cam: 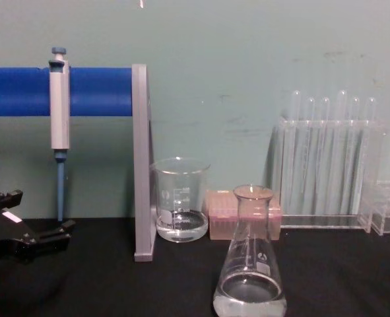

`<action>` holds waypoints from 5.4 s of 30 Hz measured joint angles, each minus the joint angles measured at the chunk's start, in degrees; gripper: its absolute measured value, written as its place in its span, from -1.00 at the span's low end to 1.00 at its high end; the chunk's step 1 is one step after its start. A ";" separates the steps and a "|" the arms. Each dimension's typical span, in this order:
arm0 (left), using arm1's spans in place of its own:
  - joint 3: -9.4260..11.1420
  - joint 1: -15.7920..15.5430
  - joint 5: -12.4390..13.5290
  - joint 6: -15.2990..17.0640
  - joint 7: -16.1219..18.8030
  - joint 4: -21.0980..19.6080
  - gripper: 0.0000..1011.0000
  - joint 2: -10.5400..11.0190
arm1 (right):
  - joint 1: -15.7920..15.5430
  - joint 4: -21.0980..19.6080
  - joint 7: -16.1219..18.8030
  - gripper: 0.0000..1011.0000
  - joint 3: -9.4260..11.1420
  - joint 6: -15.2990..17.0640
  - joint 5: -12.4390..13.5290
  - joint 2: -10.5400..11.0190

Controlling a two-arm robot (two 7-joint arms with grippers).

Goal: Grasp the erlenmeyer flask with one hand, shake it three times, then place it back.

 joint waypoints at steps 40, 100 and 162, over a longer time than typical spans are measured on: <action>0.00 0.00 0.00 0.00 0.00 0.00 0.98 0.00 | 6.22 4.52 24.98 0.98 -1.82 -1.62 7.54 -6.90; 0.00 0.00 0.00 0.00 0.00 0.00 0.98 0.00 | 20.56 24.71 33.82 0.98 -6.89 -1.80 6.70 -18.28; 0.00 0.00 0.00 0.00 0.00 0.00 0.98 0.00 | 20.44 24.58 33.23 -0.11 -6.86 -1.67 6.45 -18.22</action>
